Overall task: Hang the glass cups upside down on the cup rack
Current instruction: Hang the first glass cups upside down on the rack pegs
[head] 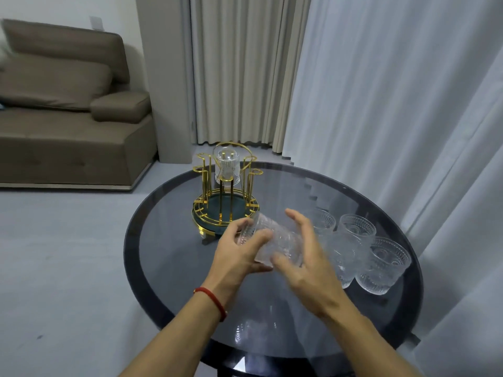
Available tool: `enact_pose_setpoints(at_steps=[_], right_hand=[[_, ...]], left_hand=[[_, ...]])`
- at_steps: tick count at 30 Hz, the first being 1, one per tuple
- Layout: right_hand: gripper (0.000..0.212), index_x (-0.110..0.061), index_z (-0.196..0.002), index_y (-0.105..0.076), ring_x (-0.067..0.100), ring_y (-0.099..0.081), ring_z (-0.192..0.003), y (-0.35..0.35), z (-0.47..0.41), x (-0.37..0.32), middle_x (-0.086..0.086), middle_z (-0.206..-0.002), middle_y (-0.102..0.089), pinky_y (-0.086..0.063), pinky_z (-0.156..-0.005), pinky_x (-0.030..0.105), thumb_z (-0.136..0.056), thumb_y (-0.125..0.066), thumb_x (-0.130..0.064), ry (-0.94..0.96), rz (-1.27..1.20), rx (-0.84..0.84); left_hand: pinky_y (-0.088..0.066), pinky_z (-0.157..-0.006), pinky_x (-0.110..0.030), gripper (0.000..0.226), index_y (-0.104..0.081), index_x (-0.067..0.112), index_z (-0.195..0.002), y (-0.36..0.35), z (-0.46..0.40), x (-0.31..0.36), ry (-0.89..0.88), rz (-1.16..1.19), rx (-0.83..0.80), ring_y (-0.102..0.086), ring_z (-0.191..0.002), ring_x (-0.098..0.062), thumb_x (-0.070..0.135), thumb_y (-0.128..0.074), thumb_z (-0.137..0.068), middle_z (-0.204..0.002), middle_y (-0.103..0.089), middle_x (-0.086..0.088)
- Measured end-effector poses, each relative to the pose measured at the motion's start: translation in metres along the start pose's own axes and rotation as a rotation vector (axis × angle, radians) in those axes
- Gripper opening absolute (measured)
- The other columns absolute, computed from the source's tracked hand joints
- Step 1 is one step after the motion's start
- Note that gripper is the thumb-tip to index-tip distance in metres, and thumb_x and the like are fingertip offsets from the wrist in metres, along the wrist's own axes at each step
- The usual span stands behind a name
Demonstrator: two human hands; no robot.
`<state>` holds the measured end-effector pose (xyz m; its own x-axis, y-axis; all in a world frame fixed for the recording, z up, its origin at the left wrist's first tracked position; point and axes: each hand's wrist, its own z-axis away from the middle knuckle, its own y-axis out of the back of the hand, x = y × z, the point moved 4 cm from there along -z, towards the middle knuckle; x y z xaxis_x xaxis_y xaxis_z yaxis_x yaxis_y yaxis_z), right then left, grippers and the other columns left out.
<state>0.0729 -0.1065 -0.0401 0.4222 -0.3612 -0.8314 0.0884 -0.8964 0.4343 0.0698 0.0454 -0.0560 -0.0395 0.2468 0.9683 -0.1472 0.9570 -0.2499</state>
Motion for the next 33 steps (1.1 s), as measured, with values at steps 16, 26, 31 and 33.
enact_pose_setpoints(at_steps=[16, 26, 31, 33], right_hand=[[0.031, -0.030, -0.112, -0.068, 0.028, -0.074, -0.108, 0.055, -0.101, 0.010, 0.008, -0.125, -0.070, -0.062, -0.089, 0.045, -0.085, -0.083, -0.034, -0.252, -0.427, 0.404], [0.074, -0.013, -0.135, -0.060, 0.026, -0.074, -0.108, 0.026, -0.276, -0.075, 0.015, -0.128, -0.067, -0.064, -0.084, 0.040, -0.071, -0.088, -0.036, -0.013, -0.345, 0.241], [0.078, -0.014, -0.140, -0.062, 0.024, -0.072, -0.102, -0.045, -0.329, -0.101, 0.008, -0.141, -0.059, -0.065, -0.081, 0.040, -0.071, -0.091, -0.037, 0.045, -0.022, 0.021], [0.080, -0.016, -0.142, -0.061, 0.023, -0.070, -0.105, -0.067, -0.339, -0.105, 0.005, -0.146, -0.058, -0.064, -0.085, 0.042, -0.073, -0.089, -0.042, 0.048, 0.155, -0.053]], left_hand=[[-0.033, -0.116, -0.036, 0.056, -0.046, 0.026, -0.148, 0.084, -0.068, -0.050, -0.266, -1.018, 0.185, -0.031, -0.146, -0.019, 0.030, -0.063, -0.095, -0.156, -0.037, 0.001], [-0.002, -0.123, -0.037, 0.074, -0.007, 0.033, -0.159, 0.081, -0.087, -0.074, -0.264, -1.292, 0.141, -0.003, -0.154, -0.020, 0.047, -0.046, -0.097, -0.169, -0.006, 0.000], [0.002, -0.122, -0.037, 0.075, -0.004, 0.035, -0.158, 0.082, -0.087, -0.071, -0.286, -1.285, 0.150, 0.001, -0.155, -0.022, 0.046, -0.045, -0.097, -0.170, -0.002, 0.000], [0.005, -0.120, -0.035, 0.075, -0.003, 0.037, -0.158, 0.081, -0.087, -0.071, -0.295, -1.268, 0.154, 0.002, -0.155, -0.021, 0.046, -0.045, -0.097, -0.170, -0.001, 0.001]])
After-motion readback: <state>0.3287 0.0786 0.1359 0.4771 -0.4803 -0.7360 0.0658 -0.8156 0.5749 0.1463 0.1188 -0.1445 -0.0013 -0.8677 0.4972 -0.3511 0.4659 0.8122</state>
